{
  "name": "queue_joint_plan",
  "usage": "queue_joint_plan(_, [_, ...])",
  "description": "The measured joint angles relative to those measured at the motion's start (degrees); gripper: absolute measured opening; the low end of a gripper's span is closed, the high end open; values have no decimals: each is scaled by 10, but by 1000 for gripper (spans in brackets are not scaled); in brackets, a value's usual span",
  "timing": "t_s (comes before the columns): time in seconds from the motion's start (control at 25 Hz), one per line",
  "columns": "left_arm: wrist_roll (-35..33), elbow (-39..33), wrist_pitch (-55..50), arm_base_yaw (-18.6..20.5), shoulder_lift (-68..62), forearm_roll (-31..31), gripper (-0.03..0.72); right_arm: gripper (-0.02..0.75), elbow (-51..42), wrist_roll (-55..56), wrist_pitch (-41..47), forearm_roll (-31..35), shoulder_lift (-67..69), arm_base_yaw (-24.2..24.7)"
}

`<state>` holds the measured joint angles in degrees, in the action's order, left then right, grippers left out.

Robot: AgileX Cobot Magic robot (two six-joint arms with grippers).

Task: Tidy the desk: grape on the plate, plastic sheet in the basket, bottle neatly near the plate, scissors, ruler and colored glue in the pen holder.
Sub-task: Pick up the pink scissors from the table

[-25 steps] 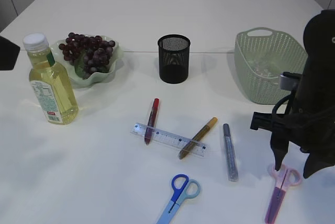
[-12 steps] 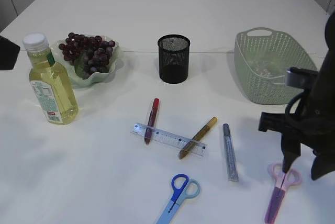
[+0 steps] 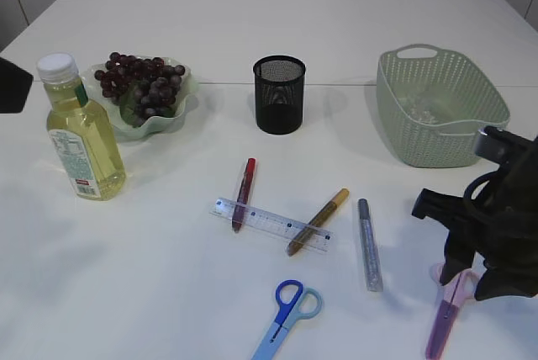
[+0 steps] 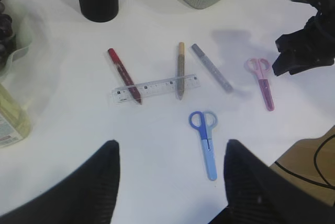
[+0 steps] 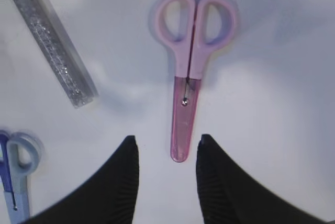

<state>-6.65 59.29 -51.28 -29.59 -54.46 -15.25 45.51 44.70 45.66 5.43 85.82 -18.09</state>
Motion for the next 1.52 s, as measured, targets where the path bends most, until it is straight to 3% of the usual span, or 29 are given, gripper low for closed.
queue_joint_plan(0.56, [0, 0, -3, 0, 0, -2, 459, 311, 0, 16, -13, -5, 24, 0])
queue_joint_plan(1.0, [0, 0, -3, 0, 0, -2, 456, 335, 0, 18, 5, 38, 83, 12])
queue_joint_plan(1.52, [0, 0, -3, 0, -14, -2, 456, 336, 0, 11, 4, 24, 98, 29])
